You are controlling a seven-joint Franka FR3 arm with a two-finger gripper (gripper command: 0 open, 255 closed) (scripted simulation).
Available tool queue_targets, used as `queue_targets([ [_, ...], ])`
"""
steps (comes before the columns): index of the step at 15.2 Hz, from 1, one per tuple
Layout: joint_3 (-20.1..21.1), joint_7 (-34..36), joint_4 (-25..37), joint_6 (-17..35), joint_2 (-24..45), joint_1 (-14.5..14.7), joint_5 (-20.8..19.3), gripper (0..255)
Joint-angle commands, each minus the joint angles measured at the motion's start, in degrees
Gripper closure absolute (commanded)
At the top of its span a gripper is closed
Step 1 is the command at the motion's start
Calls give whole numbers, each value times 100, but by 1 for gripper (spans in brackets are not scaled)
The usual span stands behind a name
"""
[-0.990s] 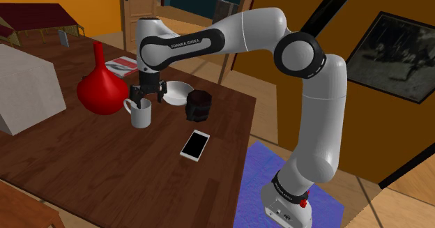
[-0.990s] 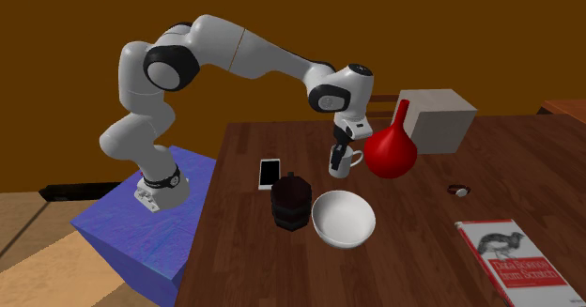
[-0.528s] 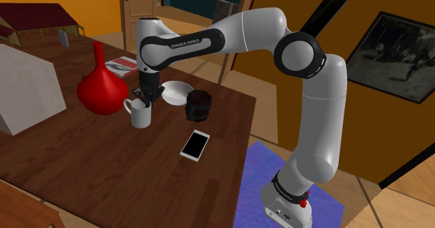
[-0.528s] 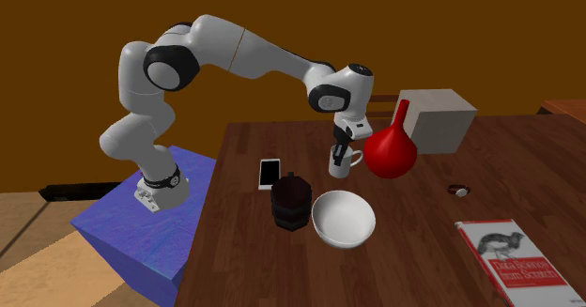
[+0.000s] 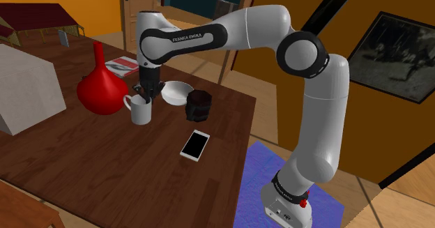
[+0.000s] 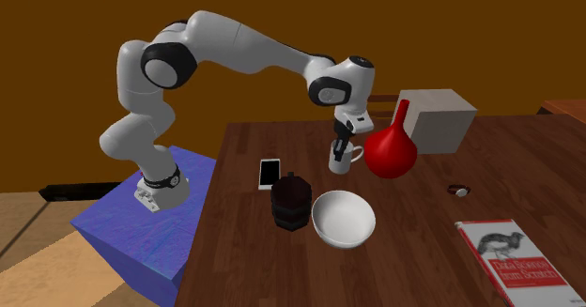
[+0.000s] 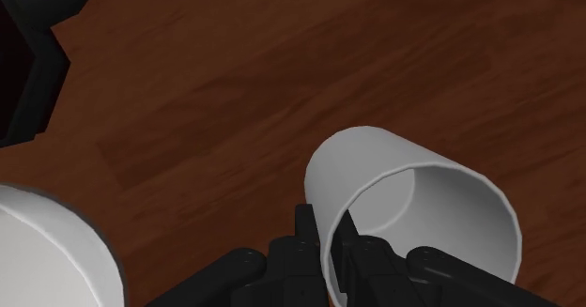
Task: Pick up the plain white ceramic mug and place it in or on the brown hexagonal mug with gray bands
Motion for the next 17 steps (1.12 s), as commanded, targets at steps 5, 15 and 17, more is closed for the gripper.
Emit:
queue_targets([
  [5,22,-18,305,-415,-114,0,42,255],
  [15,49,-34,907,-1129,-234,17,86,255],
  [17,53,-34,1050,-1279,-241,25,90,255],
])
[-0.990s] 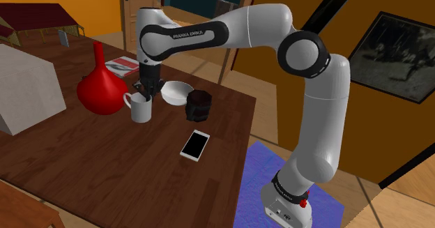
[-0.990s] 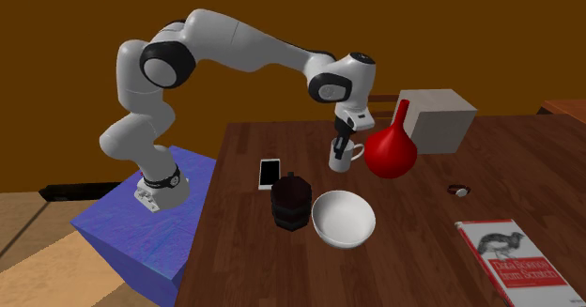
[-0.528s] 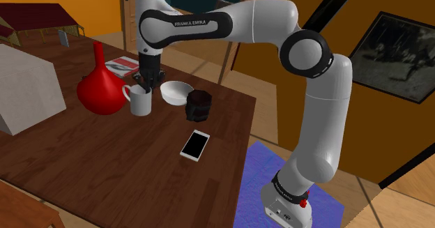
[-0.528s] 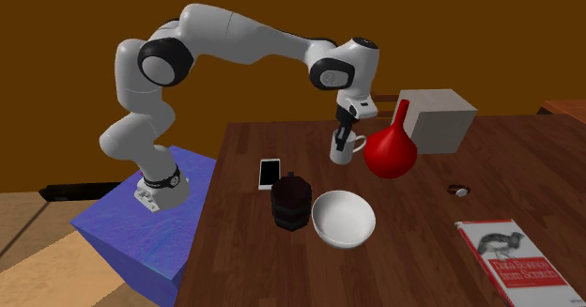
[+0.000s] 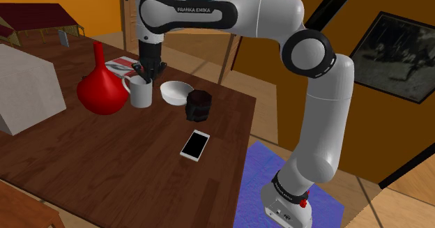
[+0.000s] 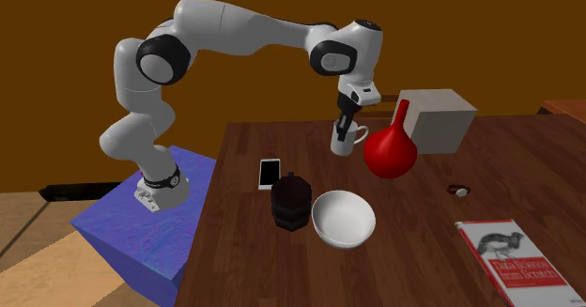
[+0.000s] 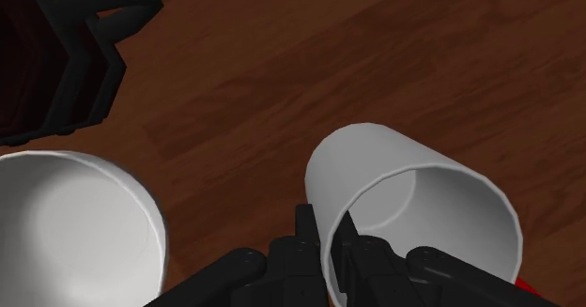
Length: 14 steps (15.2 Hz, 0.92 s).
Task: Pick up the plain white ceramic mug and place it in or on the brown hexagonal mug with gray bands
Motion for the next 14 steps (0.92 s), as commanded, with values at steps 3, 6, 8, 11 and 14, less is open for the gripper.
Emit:
queue_targets([
  [3,9,5,315,-320,-4,22,5,255],
  [6,14,8,569,-559,11,41,2,255],
  [8,17,11,752,-723,30,57,-3,255],
  [11,20,17,1051,-978,74,85,-15,255],
  [14,22,25,1382,-1245,138,120,-33,255],
])
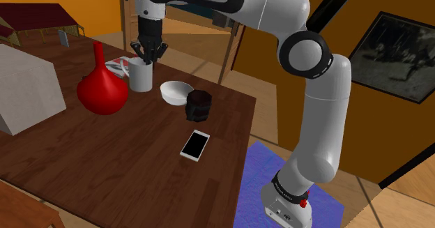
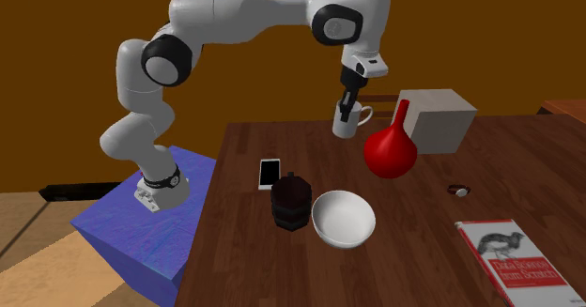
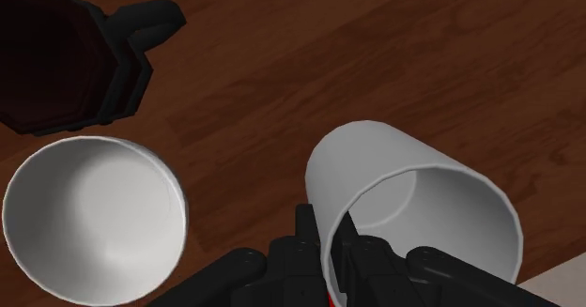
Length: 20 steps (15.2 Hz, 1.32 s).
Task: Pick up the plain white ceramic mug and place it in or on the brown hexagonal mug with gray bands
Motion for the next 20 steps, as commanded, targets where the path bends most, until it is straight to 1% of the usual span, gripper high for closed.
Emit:
queue_targets([
  [1,1,-3,102,-100,4,5,0,255],
  [5,-85,-460,-875,123,-770,-457,228,255],
  [9,-243,-964,-1601,226,-1412,-835,413,255],
  [14,-513,-1626,-2263,244,-2066,-1233,566,255],
  [19,-843,-2310,-2715,184,-2575,-1583,628,255],
  [20,-845,-2312,-2807,263,-2587,-1581,630,255],
])
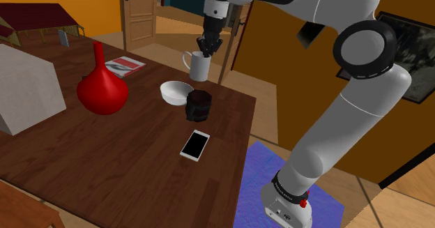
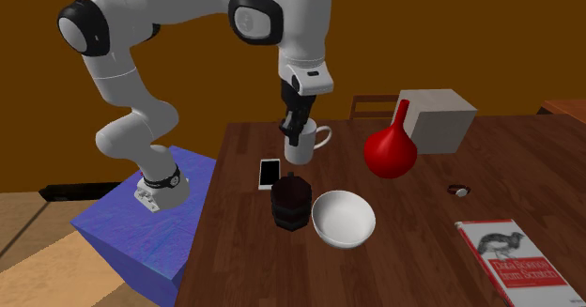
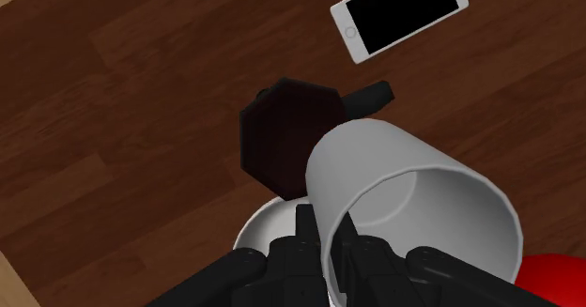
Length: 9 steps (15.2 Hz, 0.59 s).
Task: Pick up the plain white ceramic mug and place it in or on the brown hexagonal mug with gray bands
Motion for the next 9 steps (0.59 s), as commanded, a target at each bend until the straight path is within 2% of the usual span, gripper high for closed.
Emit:
queue_targets([
  [1,-32,-73,-153,99,-53,-29,6,255],
  [9,-31,-87,-814,722,-90,-28,14,255],
])
